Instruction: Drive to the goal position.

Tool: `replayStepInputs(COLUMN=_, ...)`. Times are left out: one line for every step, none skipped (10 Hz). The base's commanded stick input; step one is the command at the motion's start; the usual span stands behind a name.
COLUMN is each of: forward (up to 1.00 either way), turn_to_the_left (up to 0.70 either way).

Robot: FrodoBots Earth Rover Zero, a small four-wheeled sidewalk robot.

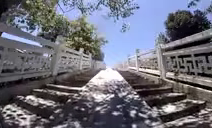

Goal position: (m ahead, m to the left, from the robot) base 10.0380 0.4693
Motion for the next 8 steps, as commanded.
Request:
replayStepInputs(forward=0.45, turn_to_the_left=0.00)
replayStepInputs(forward=0.45, turn_to_the_left=0.00)
replayStepInputs(forward=0.45, turn_to_the_left=0.18)
replayStepInputs(forward=0.45, turn_to_the_left=0.13)
replayStepInputs(forward=0.45, turn_to_the_left=0.09)
replayStepInputs(forward=0.45, turn_to_the_left=0.04)
replayStepInputs(forward=0.45, turn_to_the_left=0.00)
replayStepInputs(forward=0.45, turn_to_the_left=0.00)
